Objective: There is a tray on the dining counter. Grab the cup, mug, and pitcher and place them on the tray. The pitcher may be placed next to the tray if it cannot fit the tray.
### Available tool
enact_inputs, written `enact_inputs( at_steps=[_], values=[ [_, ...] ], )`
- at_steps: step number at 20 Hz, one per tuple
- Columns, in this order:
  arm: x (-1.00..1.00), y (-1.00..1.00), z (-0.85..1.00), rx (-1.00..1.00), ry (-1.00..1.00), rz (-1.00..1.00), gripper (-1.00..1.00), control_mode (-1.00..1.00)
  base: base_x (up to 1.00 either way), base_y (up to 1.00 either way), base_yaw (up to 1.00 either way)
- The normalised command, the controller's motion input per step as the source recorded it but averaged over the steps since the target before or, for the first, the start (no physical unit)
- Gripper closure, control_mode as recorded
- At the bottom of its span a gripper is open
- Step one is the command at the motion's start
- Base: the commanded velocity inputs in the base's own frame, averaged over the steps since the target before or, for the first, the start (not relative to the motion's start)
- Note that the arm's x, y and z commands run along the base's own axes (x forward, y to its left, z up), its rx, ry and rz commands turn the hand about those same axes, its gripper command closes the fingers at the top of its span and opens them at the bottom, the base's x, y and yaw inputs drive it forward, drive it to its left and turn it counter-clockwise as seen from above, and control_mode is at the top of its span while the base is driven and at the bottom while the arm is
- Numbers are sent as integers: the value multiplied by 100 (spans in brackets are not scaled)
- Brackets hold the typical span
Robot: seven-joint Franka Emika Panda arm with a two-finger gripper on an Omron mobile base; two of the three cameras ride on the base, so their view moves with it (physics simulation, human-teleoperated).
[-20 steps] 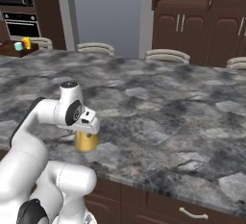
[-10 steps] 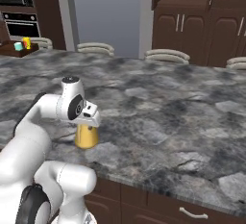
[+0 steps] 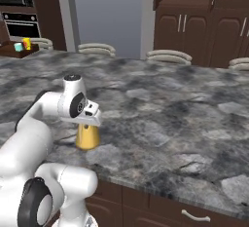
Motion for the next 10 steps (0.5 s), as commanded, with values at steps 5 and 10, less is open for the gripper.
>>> enact_inputs(
  at_steps=[5, 10],
  values=[
    [-25, 21, -11, -3, 3, 0, 100, -100, 0, 0, 0],
    [-8, 0, 76, -4, 0, 3, 100, -100, 0, 0, 0]
  ],
)
